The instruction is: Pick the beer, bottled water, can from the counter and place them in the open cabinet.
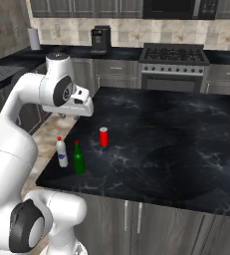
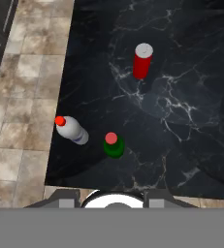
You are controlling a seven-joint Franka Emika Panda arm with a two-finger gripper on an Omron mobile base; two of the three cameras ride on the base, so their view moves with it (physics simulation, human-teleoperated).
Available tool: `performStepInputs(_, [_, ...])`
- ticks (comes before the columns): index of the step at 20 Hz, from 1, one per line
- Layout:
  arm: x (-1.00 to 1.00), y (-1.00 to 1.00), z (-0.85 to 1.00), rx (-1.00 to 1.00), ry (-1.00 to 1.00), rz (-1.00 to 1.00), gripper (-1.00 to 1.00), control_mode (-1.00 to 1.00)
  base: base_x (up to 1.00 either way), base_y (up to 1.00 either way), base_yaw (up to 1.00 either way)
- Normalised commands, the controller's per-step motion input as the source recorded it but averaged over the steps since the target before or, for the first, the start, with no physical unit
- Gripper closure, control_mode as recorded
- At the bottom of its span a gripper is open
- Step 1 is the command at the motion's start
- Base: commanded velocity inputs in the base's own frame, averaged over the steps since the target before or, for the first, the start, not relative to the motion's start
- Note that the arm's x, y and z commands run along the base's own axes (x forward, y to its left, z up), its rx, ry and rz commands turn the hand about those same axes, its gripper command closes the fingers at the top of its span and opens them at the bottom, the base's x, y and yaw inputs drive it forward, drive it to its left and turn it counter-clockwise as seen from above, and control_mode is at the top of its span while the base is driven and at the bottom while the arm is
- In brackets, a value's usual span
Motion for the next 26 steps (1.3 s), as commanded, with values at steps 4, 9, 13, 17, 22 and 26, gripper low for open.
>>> performStepInputs(4, [0.00, 0.00, -0.32, -0.02, -0.03, 0.00, -1.00, -1.00, 0.00, 0.00, 0.00])
performStepInputs(9, [-0.02, 0.00, -0.58, -0.08, -0.01, 0.01, -1.00, -1.00, 0.00, 0.00, 0.00])
performStepInputs(13, [-0.13, 0.00, -0.44, -0.02, 0.00, 0.02, -1.00, -1.00, 0.00, 0.00, 0.00])
performStepInputs(17, [-0.02, 0.00, -0.46, 0.00, 0.00, 0.00, -1.00, -1.00, 0.00, 0.00, 0.00])
performStepInputs(22, [0.00, 0.00, -0.51, 0.00, 0.00, 0.00, -1.00, -1.00, 0.00, 0.00, 0.00])
performStepInputs(26, [0.00, 0.00, -0.43, 0.00, 0.00, 0.00, -1.00, -1.00, 0.00, 0.00, 0.00])
